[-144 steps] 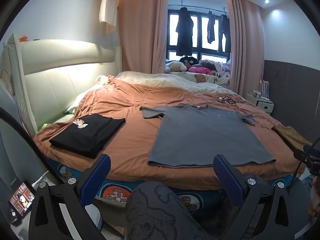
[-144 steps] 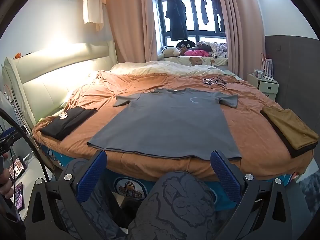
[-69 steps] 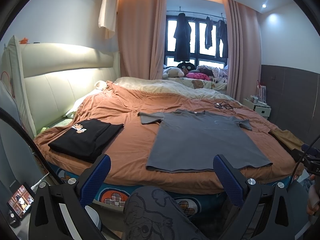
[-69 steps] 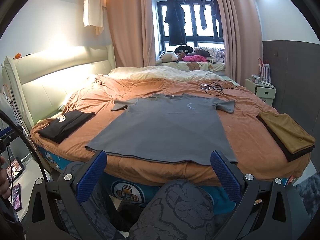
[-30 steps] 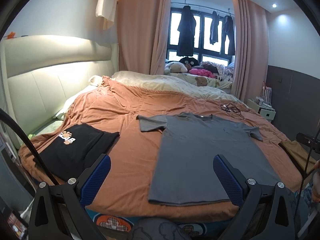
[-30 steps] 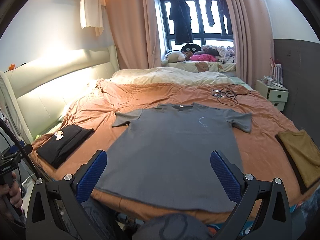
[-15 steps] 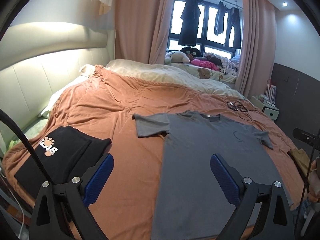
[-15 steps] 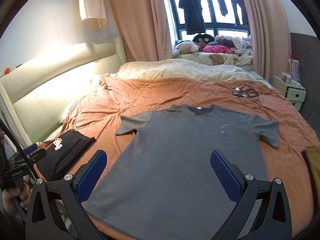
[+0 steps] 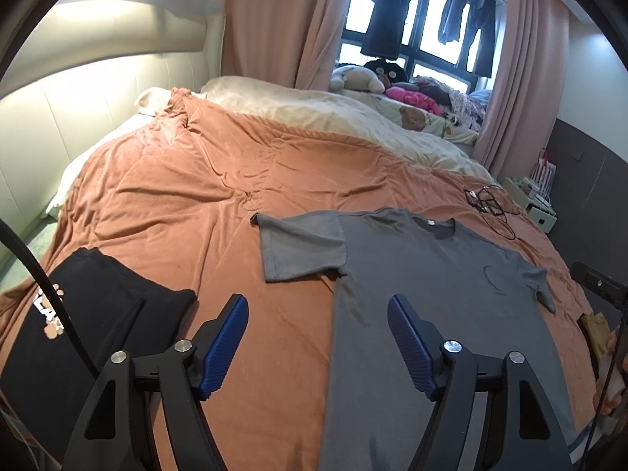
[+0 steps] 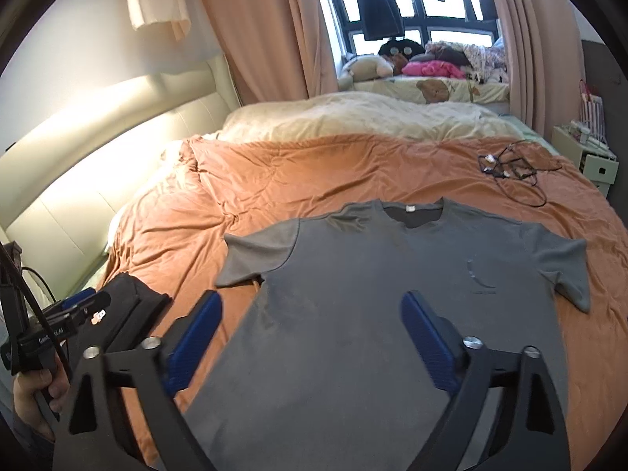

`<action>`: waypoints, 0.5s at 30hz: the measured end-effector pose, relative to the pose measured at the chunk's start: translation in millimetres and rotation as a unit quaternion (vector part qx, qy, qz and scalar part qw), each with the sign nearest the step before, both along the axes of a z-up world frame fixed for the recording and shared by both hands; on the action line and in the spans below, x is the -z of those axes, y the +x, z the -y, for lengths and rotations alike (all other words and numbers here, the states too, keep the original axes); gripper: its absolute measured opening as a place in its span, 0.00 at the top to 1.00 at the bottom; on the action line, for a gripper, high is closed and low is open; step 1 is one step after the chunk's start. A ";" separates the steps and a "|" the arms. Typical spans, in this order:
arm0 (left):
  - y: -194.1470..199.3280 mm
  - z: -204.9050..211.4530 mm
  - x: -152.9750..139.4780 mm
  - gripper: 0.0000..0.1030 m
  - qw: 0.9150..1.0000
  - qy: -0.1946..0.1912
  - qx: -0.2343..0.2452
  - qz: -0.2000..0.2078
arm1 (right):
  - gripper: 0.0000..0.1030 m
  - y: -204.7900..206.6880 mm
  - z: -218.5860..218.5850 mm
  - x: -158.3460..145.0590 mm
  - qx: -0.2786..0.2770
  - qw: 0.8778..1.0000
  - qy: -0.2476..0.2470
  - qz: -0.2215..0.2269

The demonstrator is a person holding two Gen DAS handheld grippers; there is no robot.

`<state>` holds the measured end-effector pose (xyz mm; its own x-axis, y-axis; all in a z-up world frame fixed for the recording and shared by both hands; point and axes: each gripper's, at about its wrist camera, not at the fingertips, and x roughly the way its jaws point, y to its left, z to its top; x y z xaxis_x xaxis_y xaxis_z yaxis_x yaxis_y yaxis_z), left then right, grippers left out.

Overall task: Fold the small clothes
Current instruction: 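Move both grippers down toward the grey t-shirt's side edge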

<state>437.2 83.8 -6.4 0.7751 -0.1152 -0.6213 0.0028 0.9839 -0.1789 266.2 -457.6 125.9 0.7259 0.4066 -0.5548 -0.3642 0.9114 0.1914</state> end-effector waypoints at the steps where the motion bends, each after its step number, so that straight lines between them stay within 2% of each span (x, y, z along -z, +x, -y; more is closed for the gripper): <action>1: 9.3 -2.4 2.4 0.31 1.000 -0.002 -0.001 -0.005 | 0.17 5.9 -3.8 -0.7 0.000 1.000 0.000 -0.004; 5: 48.3 -15.4 16.1 0.33 1.000 -0.011 -0.005 -0.027 | 0.22 49.8 -25.8 3.3 -0.003 1.000 -0.003 -0.022; 9: 85.3 -26.6 34.1 0.45 0.998 -0.024 -0.009 -0.054 | 0.31 91.6 -42.3 13.6 -0.008 0.999 -0.002 -0.044; 13: 120.4 -36.5 52.7 0.49 0.996 -0.042 -0.013 -0.078 | 0.38 130.3 -56.3 23.7 -0.013 0.998 -0.004 -0.059; 15: 138.2 -39.8 63.4 0.55 0.995 -0.047 -0.013 -0.089 | 0.42 145.5 -60.1 29.5 -0.014 0.998 -0.004 -0.065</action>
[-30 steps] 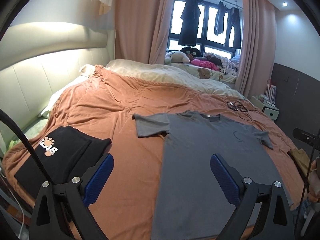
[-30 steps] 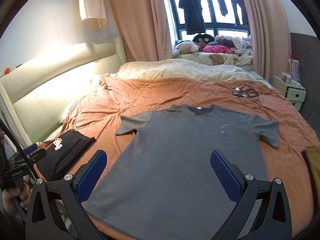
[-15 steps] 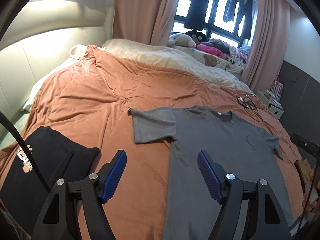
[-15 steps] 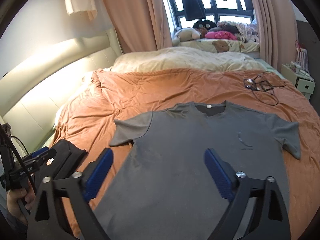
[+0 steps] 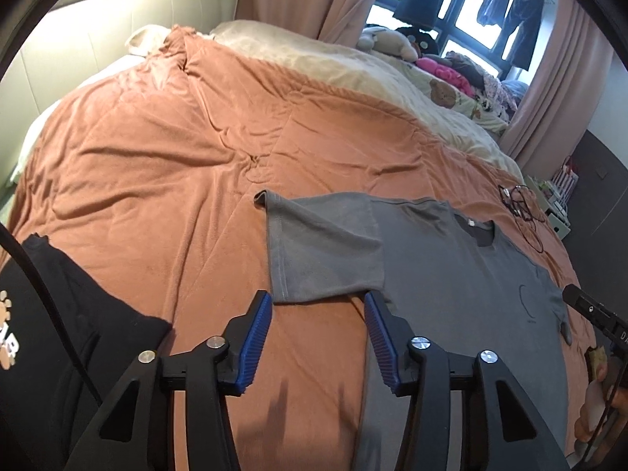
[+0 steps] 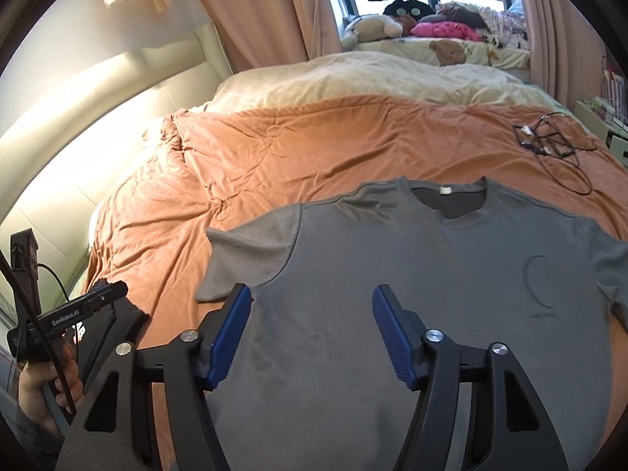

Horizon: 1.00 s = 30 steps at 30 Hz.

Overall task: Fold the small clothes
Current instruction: 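Move both grippers down toward the grey t-shirt's side edge, then grasp the t-shirt side edge with the left gripper and fold it over the body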

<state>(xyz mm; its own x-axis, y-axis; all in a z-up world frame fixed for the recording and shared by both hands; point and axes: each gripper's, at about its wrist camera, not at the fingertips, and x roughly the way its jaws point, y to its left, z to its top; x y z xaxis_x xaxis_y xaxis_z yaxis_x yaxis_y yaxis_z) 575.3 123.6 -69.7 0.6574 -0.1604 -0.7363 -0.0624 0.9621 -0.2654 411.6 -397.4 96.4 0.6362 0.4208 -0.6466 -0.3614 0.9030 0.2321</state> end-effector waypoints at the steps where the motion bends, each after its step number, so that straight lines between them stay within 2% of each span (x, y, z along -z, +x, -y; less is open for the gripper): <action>1: 7.4 -0.7 4.4 0.56 1.000 -0.002 0.001 -0.004 | 0.43 8.9 -2.6 3.6 0.001 1.000 0.000 -0.005; 6: 46.9 -5.8 30.9 0.58 1.000 -0.012 0.001 -0.024 | 0.54 49.9 -17.8 23.1 -0.006 1.000 0.004 -0.027; 9: 69.8 -8.4 48.2 0.62 0.999 -0.015 0.001 -0.039 | 0.57 71.0 -26.1 36.0 -0.009 0.999 0.011 -0.038; 15: 106.8 -13.3 82.2 0.63 0.998 -0.021 0.002 -0.067 | 0.65 108.3 -41.6 67.8 -0.012 0.997 0.041 -0.065; 21: 127.0 -14.9 107.2 0.63 0.996 0.001 -0.009 -0.087 | 0.70 134.6 -53.2 99.9 -0.017 0.995 0.053 -0.086; 26: 136.2 -22.3 124.7 0.63 0.994 -0.002 -0.019 -0.104 | 0.75 151.5 -61.2 115.7 -0.019 0.993 0.073 -0.096; 30: 140.3 -25.8 131.0 0.68 0.994 -0.007 -0.030 -0.108 | 0.81 162.3 -71.3 127.7 -0.020 0.991 0.076 -0.112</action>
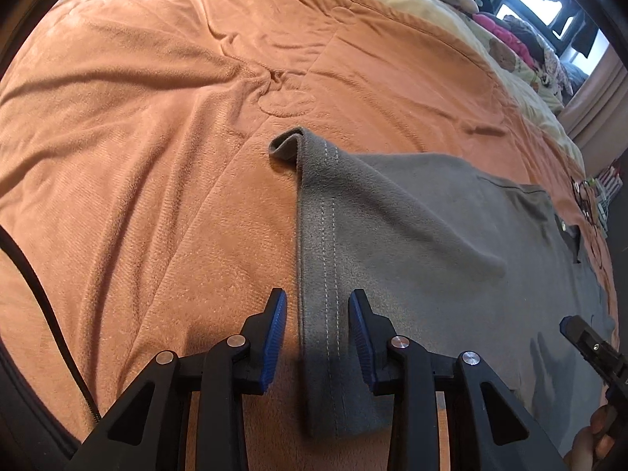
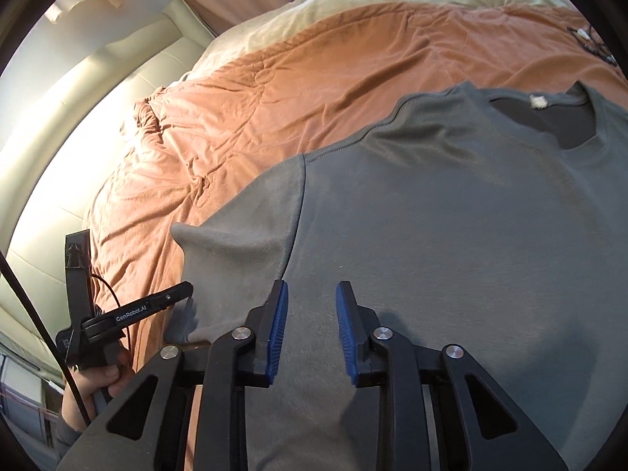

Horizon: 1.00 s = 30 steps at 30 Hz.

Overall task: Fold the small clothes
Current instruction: 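Grasp the t-shirt side edge with the left gripper and fold it over the body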

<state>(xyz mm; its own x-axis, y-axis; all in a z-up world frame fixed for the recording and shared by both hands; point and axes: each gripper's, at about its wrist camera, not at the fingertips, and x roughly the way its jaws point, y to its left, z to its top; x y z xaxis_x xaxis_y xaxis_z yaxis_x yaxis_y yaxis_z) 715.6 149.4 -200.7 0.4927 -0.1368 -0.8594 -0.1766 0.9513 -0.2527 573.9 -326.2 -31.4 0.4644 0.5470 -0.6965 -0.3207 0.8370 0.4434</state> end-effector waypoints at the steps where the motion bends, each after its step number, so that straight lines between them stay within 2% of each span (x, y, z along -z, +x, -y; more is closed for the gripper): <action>1: 0.6 -0.6 0.1 0.72 1.000 0.000 -0.004 -0.001 | 0.82 2.1 -3.0 2.2 -0.002 1.000 -0.002 -0.005; 3: 3.1 -0.6 -1.6 0.92 1.000 0.004 -0.009 -0.003 | 0.88 5.9 -9.8 6.9 -0.006 1.000 0.003 -0.015; 4: 3.9 -0.3 -3.6 0.95 1.000 -0.004 -0.007 -0.003 | 0.89 7.2 -12.1 7.8 -0.007 1.000 0.006 -0.021; 9: 2.1 7.9 -29.7 0.95 1.000 0.011 0.004 0.020 | 0.96 11.1 -21.0 16.7 -0.015 0.998 0.026 -0.051; 21: -0.4 39.4 -99.0 0.95 0.996 0.010 0.039 0.076 | 0.97 19.5 -42.7 45.3 -0.030 0.992 0.065 -0.108; 25: -0.8 53.3 -115.0 0.95 0.995 0.005 0.054 0.086 | 0.97 21.1 -49.4 54.7 -0.044 0.987 0.083 -0.128; 30: -1.4 72.2 -124.6 0.95 0.993 0.007 0.071 0.092 | 0.96 27.2 -33.6 48.8 -0.052 0.982 0.108 -0.143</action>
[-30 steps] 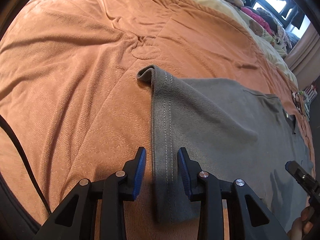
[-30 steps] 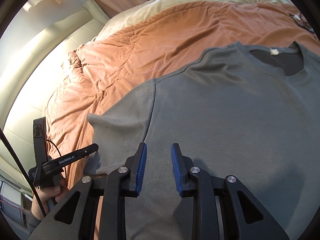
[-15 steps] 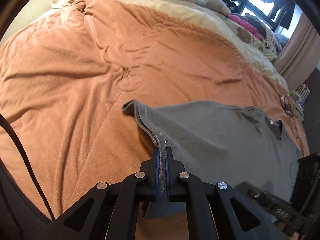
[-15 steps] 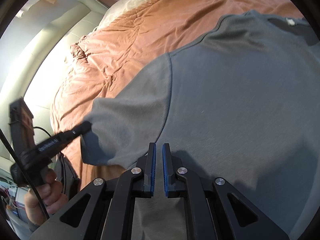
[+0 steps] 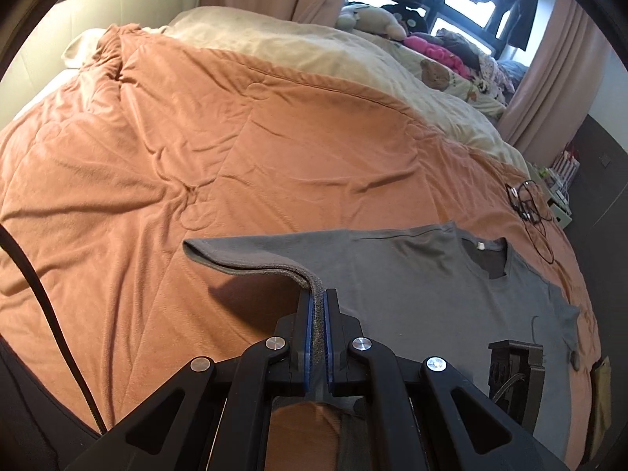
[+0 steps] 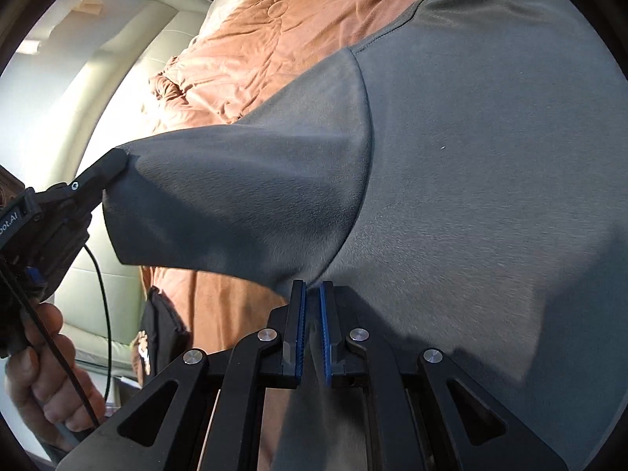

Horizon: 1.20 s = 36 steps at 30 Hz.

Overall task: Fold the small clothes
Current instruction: 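Grasp the t-shirt side edge with the left gripper and fold it over the body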

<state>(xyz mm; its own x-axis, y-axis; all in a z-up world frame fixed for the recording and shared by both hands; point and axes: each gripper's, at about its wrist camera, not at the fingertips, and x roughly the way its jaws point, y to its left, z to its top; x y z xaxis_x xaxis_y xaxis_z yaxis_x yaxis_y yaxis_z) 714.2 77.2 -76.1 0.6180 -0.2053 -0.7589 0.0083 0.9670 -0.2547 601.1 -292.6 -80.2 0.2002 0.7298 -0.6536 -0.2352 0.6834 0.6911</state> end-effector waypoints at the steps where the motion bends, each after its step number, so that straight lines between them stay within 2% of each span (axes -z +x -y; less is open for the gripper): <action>1: -0.2 3.8 -1.7 0.95 1.000 -0.002 0.003 0.000 | 0.96 1.1 5.4 -4.2 0.001 1.000 -0.008 0.007; 4: -1.8 17.2 -7.1 0.95 1.000 -0.003 0.013 0.001 | 0.91 0.2 19.0 -14.7 0.009 1.000 -0.019 0.023; 7: -5.8 31.6 -12.8 0.95 1.000 -0.008 0.025 0.003 | 0.75 -1.9 37.6 -21.7 0.026 0.999 -0.022 0.024; 9: -8.5 41.9 -13.9 0.95 0.999 -0.009 0.033 0.001 | 0.58 -2.5 51.8 -26.4 0.039 0.998 -0.029 0.031; 11: -10.7 52.5 -13.1 0.95 0.999 -0.009 0.042 -0.001 | 0.50 -2.5 65.8 -29.9 0.054 0.997 -0.034 0.034; 18: -16.2 93.1 -2.9 0.95 0.997 -0.019 0.073 -0.016 | 0.49 -10.1 108.0 -49.0 0.095 0.993 -0.052 0.039; 25: -20.0 130.5 13.5 0.95 0.993 -0.038 0.104 -0.030 | 0.49 -26.5 150.0 -65.8 0.132 0.990 -0.048 0.031; 31: -20.3 155.3 29.4 0.94 0.987 -0.050 0.142 -0.062 | 0.49 -39.1 175.3 -73.3 0.147 0.988 -0.049 0.027; 32: -21.4 155.7 30.4 0.90 0.986 -0.048 0.143 -0.066 | 0.49 -39.9 175.7 -74.3 0.147 0.987 -0.051 0.029; 34: -24.8 151.6 29.5 0.75 0.986 -0.048 0.143 -0.064 | 0.49 -41.1 171.4 -75.5 0.142 0.987 -0.060 0.034; 35: -26.9 146.4 28.1 0.61 0.988 -0.047 0.138 -0.059 | 0.45 -41.1 168.7 -76.1 0.139 0.988 -0.062 0.036; 36: -29.0 141.3 26.6 0.53 0.989 -0.043 0.131 -0.052 | 0.35 -40.5 165.2 -76.5 0.136 0.988 -0.063 0.037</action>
